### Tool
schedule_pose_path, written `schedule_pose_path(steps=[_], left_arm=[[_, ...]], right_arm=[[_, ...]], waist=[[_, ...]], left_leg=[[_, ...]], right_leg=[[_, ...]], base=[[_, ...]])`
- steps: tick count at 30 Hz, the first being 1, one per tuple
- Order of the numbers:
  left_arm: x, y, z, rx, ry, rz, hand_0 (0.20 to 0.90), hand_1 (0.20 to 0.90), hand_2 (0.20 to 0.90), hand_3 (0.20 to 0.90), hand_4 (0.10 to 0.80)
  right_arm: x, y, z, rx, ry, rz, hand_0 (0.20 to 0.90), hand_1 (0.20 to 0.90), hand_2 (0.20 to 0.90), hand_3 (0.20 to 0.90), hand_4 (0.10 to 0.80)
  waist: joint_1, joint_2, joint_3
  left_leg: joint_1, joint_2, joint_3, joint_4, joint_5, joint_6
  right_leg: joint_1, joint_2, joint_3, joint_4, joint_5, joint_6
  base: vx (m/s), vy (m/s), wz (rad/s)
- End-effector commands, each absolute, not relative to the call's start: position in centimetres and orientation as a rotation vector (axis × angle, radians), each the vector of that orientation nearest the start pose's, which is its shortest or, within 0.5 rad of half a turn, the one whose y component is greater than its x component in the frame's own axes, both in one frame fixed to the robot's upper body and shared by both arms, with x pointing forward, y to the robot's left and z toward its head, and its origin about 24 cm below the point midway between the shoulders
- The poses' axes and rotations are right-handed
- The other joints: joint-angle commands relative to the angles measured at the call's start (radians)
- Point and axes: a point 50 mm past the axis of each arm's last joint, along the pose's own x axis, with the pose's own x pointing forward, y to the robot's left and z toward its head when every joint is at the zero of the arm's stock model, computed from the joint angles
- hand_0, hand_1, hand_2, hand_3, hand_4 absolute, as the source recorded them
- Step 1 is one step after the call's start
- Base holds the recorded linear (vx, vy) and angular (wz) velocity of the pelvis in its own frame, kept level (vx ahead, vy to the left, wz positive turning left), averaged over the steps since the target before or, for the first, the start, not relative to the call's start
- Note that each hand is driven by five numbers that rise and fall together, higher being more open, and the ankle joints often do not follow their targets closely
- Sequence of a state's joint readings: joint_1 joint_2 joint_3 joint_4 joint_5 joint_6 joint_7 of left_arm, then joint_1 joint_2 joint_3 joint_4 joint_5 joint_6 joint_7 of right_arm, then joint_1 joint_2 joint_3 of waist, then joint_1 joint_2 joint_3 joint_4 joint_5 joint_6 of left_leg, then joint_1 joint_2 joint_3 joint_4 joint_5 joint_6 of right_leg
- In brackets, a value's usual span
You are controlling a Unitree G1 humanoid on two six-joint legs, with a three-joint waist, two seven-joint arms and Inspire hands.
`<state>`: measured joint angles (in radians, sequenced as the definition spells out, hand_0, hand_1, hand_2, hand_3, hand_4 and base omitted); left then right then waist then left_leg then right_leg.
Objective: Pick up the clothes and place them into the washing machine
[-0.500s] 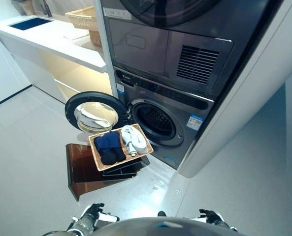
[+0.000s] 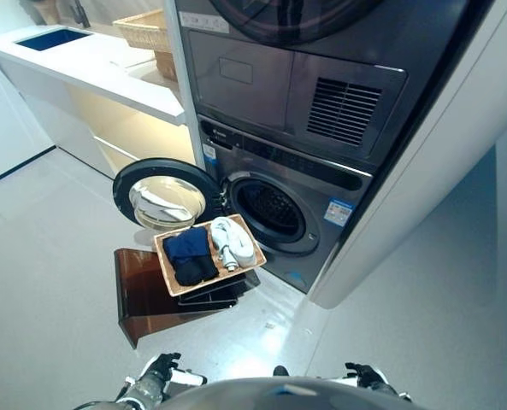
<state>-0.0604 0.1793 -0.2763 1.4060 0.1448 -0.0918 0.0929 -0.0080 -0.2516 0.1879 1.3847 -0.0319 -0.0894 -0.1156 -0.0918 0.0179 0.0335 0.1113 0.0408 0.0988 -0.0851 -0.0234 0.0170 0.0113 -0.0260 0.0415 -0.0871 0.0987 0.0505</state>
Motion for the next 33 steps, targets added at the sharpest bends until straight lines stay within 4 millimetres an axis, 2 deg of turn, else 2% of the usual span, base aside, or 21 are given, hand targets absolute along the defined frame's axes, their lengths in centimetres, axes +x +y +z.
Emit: schedule_pose_path(steps=[1, 13, 18, 21, 23, 24, 25, 26, 27, 28, 30, 33], left_arm=[[11.1, 21.8, -16.1, 0.530, 1.157, -0.087, 0.900, 0.900, 0.900, 0.900, 0.800], [11.3, 22.0, -16.0, 0.533, 1.152, -0.079, 0.900, 0.900, 0.900, 0.900, 0.800], [12.3, 22.2, -15.7, 0.534, 1.121, -0.059, 0.900, 0.900, 0.900, 0.900, 0.800], [13.1, 22.4, -15.4, 0.539, 1.095, -0.043, 0.900, 0.900, 0.900, 0.900, 0.800], [13.5, 22.4, -15.2, 0.536, 1.078, -0.034, 0.900, 0.900, 0.900, 0.900, 0.800], [13.8, 22.4, -15.1, 0.533, 1.069, -0.032, 0.900, 0.900, 0.900, 0.900, 0.800], [14.8, 22.1, -14.8, 0.520, 1.042, -0.021, 0.900, 0.900, 0.900, 0.900, 0.800], [14.8, 22.1, -14.8, 0.520, 1.042, -0.020, 0.900, 0.900, 0.900, 0.900, 0.800], [15.1, 22.2, -14.7, 0.485, 1.034, 0.015, 0.900, 0.900, 0.900, 0.900, 0.800], [15.1, 22.2, -14.7, 0.485, 1.034, 0.015, 0.900, 0.900, 0.900, 0.900, 0.800], [14.9, 22.3, -14.7, 0.466, 1.042, 0.037, 0.900, 0.900, 0.900, 0.900, 0.800], [14.0, 22.1, -15.1, 0.452, 1.073, 0.034, 0.900, 0.900, 0.900, 0.900, 0.800]], right_arm=[[9.8, -23.5, -16.0, -0.466, 1.176, -0.062, 0.900, 0.900, 0.900, 0.900, 0.800], [10.4, -23.1, -16.0, -0.475, 1.155, -0.044, 0.900, 0.900, 0.900, 0.900, 0.800], [10.8, -23.1, -15.8, -0.475, 1.139, -0.042, 0.900, 0.900, 0.900, 0.900, 0.800], [11.0, -23.2, -15.8, -0.470, 1.130, -0.053, 0.900, 0.900, 0.900, 0.900, 0.800], [11.0, -23.2, -15.7, -0.467, 1.127, -0.057, 0.900, 0.900, 0.900, 0.900, 0.800], [11.1, -23.5, -15.6, -0.470, 1.124, -0.067, 0.900, 0.900, 0.900, 0.900, 0.800], [11.6, -24.4, -15.2, -0.484, 1.101, -0.093, 0.900, 0.900, 0.900, 0.900, 0.800], [11.7, -24.4, -15.2, -0.484, 1.101, -0.093, 0.900, 0.900, 0.900, 0.900, 0.800], [12.0, -24.9, -15.0, -0.496, 1.097, -0.107, 0.900, 0.900, 0.900, 0.900, 0.800], [12.0, -24.9, -15.0, -0.496, 1.097, -0.107, 0.900, 0.900, 0.900, 0.900, 0.800], [12.2, -25.2, -14.8, -0.503, 1.091, -0.125, 0.900, 0.900, 0.900, 0.900, 0.800], [11.7, -25.3, -15.0, -0.492, 1.105, -0.143, 0.900, 0.900, 0.900, 0.900, 0.800]], waist=[[0.015, -0.030, 0.039], [0.018, -0.029, 0.048], [0.015, -0.038, 0.066], [0.018, -0.049, 0.081], [0.024, -0.063, 0.098], [0.027, -0.073, 0.119], [0.026, -0.087, 0.166], [0.024, -0.087, 0.165], [0.029, -0.079, 0.172], [0.028, -0.080, 0.172], [0.039, -0.066, 0.165], [0.051, -0.057, 0.154]], left_leg=[[-0.004, -0.053, -0.052, -0.002, -0.019, -0.020], [-0.003, -0.055, -0.052, -0.002, -0.018, -0.019], [-0.020, -0.039, -0.053, -0.002, 0.000, -0.029], [-0.038, -0.019, -0.064, -0.002, 0.021, -0.044], [-0.072, -0.008, -0.074, 0.081, 0.011, -0.052], [-0.120, -0.019, -0.078, 0.181, -0.004, -0.056], [-0.225, -0.047, -0.055, 0.322, -0.001, -0.066], [-0.230, -0.047, -0.057, 0.326, -0.003, -0.066], [-0.290, -0.065, -0.037, 0.287, 0.018, -0.058], [-0.290, -0.066, -0.038, 0.286, 0.018, -0.058], [-0.345, -0.066, -0.023, 0.210, 0.084, -0.047], [-0.372, -0.054, 0.040, 0.113, 0.128, -0.046]], right_leg=[[0.067, 0.038, 0.028, 0.005, -0.111, 0.004], [0.063, 0.040, 0.030, 0.012, -0.109, 0.004], [0.033, 0.057, 0.032, 0.037, -0.114, -0.007], [0.016, 0.073, 0.031, 0.051, -0.125, -0.019], [0.014, 0.078, 0.032, 0.065, -0.136, -0.030], [0.019, 0.071, 0.026, 0.072, -0.135, -0.035], [0.020, 0.046, -0.001, 0.079, -0.131, -0.042], [0.018, 0.046, -0.003, 0.079, -0.131, -0.042], [0.012, 0.041, -0.022, 0.083, -0.141, -0.041], [0.012, 0.041, -0.023, 0.083, -0.141, -0.041], [0.022, 0.051, -0.021, 0.077, -0.151, -0.041], [0.068, 0.069, -0.007, 0.064, -0.182, -0.039]], base=[[0.000, 0.000, 0.00], [-0.009, -0.010, -0.02], [-0.045, -0.086, 0.01], [-0.037, -0.166, 0.17], [-0.019, -0.184, 0.25], [-0.111, -0.167, 0.62], [-0.106, -0.121, 0.56], [-0.057, -0.076, 0.57], [0.025, -0.008, 0.17], [0.072, -0.013, 0.16], [0.150, -0.006, -0.01], [0.259, 0.035, -0.06]])
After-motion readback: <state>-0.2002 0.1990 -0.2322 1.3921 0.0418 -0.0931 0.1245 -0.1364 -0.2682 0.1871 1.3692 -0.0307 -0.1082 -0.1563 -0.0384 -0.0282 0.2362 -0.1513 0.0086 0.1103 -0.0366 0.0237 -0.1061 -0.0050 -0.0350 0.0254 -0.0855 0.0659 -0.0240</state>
